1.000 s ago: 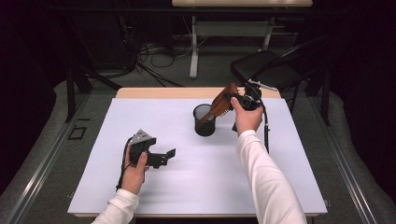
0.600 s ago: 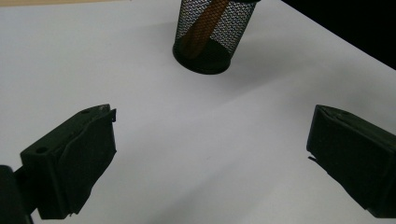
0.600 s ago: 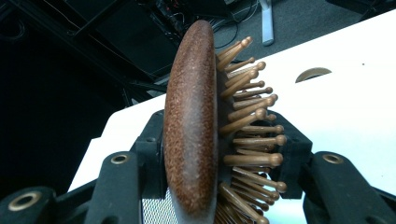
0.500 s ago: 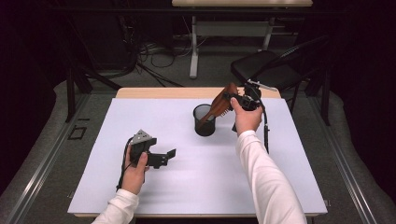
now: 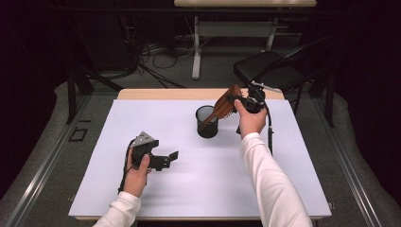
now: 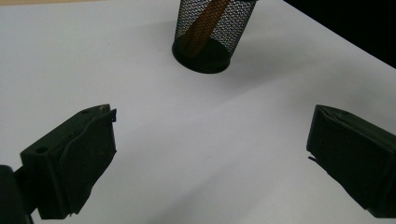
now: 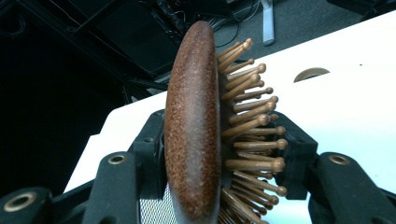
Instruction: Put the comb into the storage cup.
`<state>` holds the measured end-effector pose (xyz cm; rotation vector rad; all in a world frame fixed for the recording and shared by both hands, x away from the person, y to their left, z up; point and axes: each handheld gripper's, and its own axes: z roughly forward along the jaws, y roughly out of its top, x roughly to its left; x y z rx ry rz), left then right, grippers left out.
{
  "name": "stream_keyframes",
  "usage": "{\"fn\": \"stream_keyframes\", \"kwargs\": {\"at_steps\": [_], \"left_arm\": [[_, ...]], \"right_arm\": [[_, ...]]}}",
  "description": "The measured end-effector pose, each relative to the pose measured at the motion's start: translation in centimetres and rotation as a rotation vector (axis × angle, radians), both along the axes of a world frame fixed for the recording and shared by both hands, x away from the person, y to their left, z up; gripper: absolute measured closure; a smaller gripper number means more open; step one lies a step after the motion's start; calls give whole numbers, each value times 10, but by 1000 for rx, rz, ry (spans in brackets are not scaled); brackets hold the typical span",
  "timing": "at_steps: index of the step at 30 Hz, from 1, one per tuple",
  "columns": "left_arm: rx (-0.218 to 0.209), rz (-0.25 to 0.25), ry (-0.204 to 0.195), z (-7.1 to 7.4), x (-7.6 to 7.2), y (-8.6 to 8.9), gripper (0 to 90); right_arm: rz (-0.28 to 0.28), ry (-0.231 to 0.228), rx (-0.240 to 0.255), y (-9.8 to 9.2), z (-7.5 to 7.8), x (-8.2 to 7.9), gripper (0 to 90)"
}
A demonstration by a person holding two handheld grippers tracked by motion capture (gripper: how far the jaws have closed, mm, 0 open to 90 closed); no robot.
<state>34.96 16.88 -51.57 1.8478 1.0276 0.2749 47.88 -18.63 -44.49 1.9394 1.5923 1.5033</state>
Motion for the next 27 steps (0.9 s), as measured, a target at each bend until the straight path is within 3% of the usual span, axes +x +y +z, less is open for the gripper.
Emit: {"fn": "stream_keyframes", "kwargs": {"at_steps": [16,27], "left_arm": [[0,0,3,-1,0,0,13],[3,0,5,-2,0,-1,13]], "right_arm": [[5,-5,15,-2,-1,1,455],[15,17,35,-4,-2,1,449]]}}
